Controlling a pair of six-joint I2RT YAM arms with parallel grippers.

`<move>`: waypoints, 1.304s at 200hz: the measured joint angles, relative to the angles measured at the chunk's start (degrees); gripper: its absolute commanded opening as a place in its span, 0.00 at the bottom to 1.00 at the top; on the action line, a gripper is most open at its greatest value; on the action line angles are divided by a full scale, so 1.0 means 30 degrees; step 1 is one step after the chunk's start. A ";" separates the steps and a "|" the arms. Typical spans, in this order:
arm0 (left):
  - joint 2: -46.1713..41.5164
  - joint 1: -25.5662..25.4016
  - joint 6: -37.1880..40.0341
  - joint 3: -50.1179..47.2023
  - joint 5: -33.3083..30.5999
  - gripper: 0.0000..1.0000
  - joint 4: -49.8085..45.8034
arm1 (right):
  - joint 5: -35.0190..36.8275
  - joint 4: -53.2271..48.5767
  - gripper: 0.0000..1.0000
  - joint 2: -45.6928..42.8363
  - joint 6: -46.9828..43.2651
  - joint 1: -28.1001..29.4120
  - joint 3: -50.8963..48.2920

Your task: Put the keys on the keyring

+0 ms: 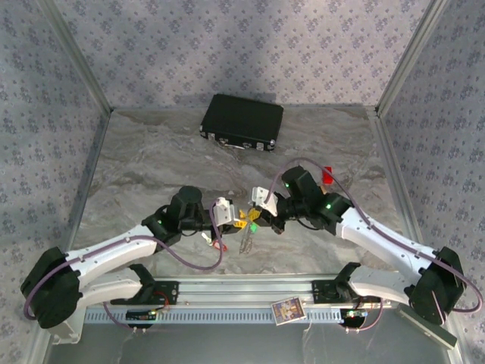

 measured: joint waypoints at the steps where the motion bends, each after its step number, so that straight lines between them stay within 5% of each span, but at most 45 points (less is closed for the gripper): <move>1: 0.0000 0.0000 0.0044 0.0015 0.0007 0.17 -0.0044 | 0.0015 -0.0044 0.00 0.0015 -0.0029 0.0015 0.0036; 71: 0.0007 0.0007 0.0597 0.0211 0.0080 0.02 -0.1078 | 0.0874 -0.2251 0.00 0.1027 -0.1792 0.0772 0.1537; 121: 0.0007 0.0000 0.0357 0.0204 0.0321 0.00 -0.0743 | 0.0036 0.0386 0.29 -0.0495 -0.0444 -0.0270 -0.0794; 210: 0.0015 0.0000 -0.1239 -0.0998 0.0510 0.00 0.1967 | -0.0561 0.4364 0.23 -0.2171 0.2769 -0.0838 -0.3869; 261: 0.0051 0.0000 -0.1450 -0.1056 0.0517 0.00 0.2586 | -0.0707 0.4590 0.29 -0.2178 0.3045 -0.0816 -0.3891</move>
